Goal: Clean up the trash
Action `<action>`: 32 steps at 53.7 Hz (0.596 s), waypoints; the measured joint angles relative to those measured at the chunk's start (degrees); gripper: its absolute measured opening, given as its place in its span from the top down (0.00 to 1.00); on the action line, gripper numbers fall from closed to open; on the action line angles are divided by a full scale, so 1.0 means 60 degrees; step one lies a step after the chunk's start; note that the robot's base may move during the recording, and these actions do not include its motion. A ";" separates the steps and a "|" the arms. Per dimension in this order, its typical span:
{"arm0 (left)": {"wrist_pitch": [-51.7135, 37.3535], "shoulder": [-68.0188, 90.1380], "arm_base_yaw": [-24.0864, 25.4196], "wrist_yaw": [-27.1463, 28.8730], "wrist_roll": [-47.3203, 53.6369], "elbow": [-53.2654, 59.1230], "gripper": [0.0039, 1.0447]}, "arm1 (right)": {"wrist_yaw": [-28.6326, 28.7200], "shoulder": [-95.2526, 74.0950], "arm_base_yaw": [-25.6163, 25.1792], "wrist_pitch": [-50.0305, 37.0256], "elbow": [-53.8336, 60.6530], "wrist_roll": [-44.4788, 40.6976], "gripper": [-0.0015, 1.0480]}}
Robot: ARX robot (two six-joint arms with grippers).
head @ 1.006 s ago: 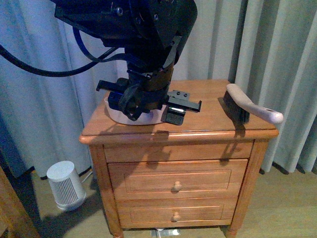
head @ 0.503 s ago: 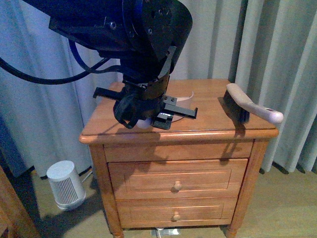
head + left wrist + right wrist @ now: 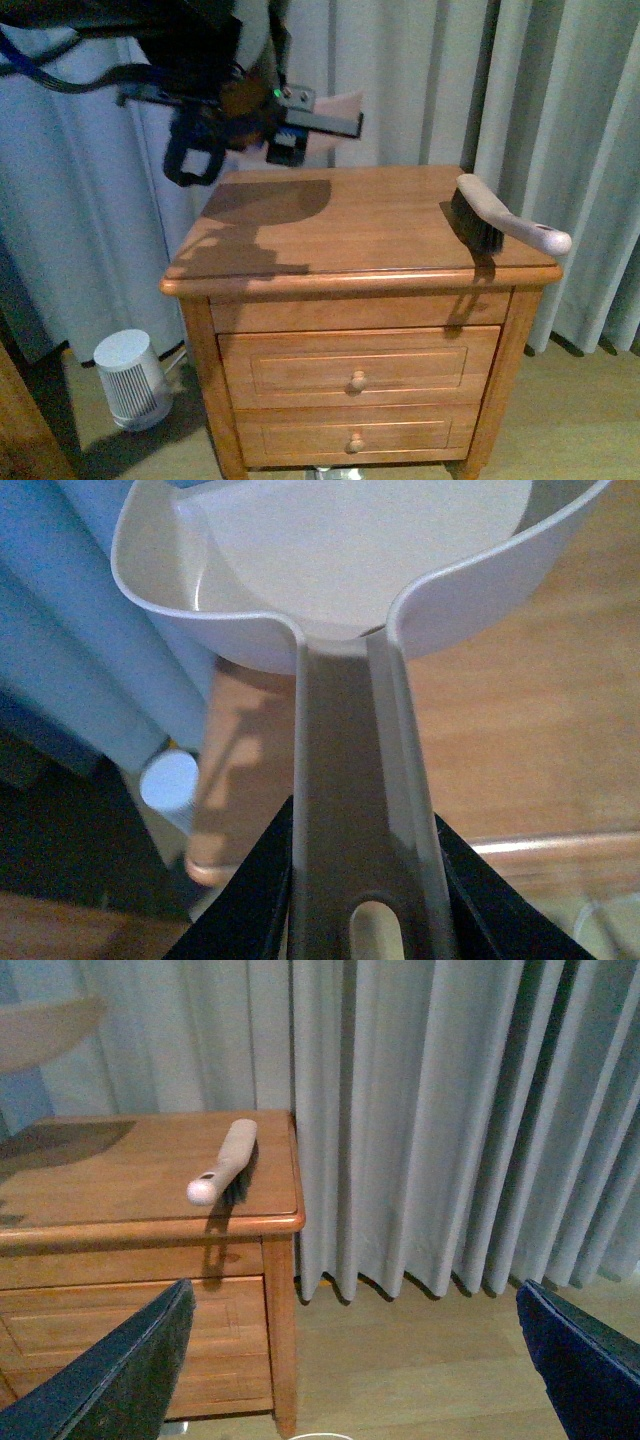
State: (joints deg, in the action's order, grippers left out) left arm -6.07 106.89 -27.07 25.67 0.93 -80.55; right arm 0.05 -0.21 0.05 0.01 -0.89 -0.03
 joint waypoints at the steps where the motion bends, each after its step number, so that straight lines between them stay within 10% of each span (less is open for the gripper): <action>1: -0.0171 -0.0153 0.0022 -0.0007 0.0076 0.0138 0.74 | 0.0000 0.0000 0.0000 0.0000 0.0000 0.0000 0.07; 11: -0.3869 -0.3246 0.0128 -0.0127 0.2667 0.3402 0.74 | 0.0000 0.0000 0.0000 0.0000 0.0000 0.0000 0.07; 32: -0.3304 -0.9745 0.1173 -0.0936 0.3541 0.7912 0.74 | 0.0000 0.0000 0.0000 0.0000 0.0000 0.0000 0.07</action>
State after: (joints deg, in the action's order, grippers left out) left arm -25.89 48.42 -20.03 20.05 22.17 -33.08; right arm 0.05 -0.21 0.05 0.01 -0.89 -0.03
